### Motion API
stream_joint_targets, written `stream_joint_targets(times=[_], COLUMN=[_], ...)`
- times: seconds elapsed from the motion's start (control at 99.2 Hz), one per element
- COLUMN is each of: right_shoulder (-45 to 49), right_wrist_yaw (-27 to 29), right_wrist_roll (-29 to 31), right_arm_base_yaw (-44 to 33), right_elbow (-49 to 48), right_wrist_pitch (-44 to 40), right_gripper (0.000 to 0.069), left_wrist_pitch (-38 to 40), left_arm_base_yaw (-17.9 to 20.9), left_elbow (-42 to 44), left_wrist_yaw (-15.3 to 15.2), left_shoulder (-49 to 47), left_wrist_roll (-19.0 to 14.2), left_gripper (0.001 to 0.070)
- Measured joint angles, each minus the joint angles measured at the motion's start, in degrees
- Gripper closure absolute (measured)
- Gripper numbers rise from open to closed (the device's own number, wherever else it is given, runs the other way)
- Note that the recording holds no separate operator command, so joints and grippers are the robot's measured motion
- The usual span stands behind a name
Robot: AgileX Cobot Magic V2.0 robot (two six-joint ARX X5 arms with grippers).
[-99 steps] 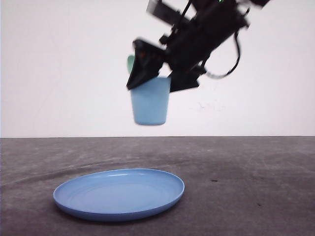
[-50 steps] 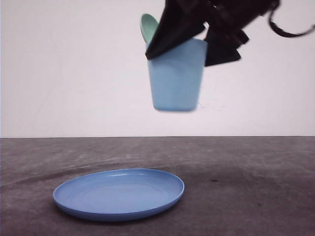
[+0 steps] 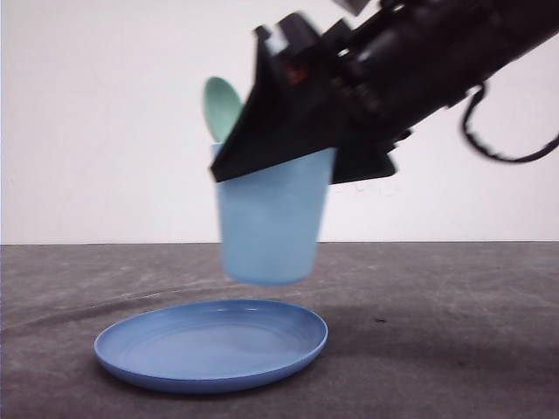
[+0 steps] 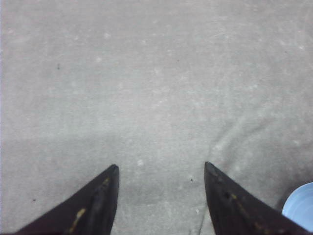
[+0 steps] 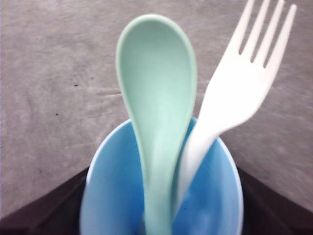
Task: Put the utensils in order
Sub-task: 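Lift the cup with the right gripper and lower it onto the blue plate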
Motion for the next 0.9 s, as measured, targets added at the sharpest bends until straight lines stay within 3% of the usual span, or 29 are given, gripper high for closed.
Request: stream_joint_targets(times=[0.282, 0.897], right_shoulder=[7.9, 10.2], right_wrist_yaw=[0.0, 1.3], right_wrist_roll=[0.0, -0.1], right_arm_base_yaw=[1.1, 1.0], right_elbow=[0.0, 0.0], right_wrist_pitch=[7.2, 7.7], right_gripper=[0.0226, 0.0226], left_wrist_pitch=[0.0, 0.0], left_arm_base_yaw=[0.0, 0.0], left_elbow=[0.0, 0.0], left_wrist_yaw=[0.0, 0.0], left_shoulder=[0.0, 0.0], left_wrist_roll=[0.0, 0.0], left_gripper=[0.0379, 0.0379])
